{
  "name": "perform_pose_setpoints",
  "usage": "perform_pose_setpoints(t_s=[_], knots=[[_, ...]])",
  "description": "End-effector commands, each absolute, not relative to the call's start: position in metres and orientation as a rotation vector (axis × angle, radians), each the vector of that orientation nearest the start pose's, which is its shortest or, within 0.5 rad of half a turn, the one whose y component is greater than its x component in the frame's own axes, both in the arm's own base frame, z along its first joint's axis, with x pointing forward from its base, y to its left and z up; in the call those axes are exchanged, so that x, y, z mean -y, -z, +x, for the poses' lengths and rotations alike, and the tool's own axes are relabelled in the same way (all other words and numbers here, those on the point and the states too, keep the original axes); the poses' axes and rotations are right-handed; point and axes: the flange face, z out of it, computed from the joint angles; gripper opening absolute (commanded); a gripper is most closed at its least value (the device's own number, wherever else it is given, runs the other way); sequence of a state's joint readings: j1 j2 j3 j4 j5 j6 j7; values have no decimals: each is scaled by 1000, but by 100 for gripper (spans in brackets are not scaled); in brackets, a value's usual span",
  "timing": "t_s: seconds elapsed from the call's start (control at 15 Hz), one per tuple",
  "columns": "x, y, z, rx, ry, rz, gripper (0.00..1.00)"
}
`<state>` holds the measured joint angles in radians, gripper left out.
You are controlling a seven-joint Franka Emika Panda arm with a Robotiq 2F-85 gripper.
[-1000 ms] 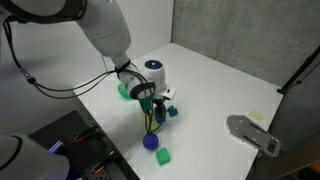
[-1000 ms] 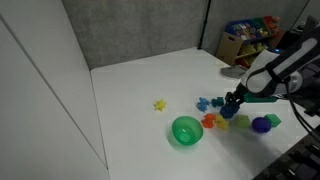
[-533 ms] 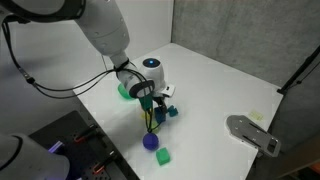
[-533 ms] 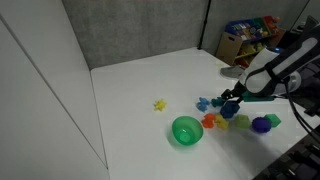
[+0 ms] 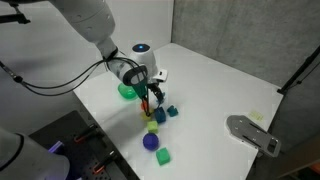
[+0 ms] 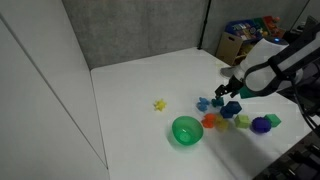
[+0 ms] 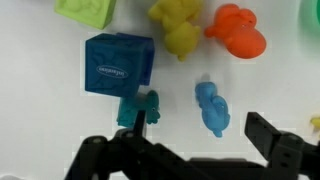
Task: Remove the blue block from the bowl and put it on top of the blue block on the table
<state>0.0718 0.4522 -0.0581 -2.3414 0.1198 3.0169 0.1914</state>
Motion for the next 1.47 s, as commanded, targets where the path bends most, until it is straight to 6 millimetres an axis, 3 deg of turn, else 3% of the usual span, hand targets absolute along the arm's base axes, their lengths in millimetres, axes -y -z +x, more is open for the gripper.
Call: perform_pose_setpoints(t_s=[0.0,0.4,0.87,1.13,1.4], knots=[[-10,-197,513,-352,337,-3087,100],[-36,-235,494,-198,147,-3092,100],[-49,-278,472,-5,-265,-2962,100],[-52,-311,452,-24,-421,-3003,100],[-57,-350,434,-65,-468,-3077,100]])
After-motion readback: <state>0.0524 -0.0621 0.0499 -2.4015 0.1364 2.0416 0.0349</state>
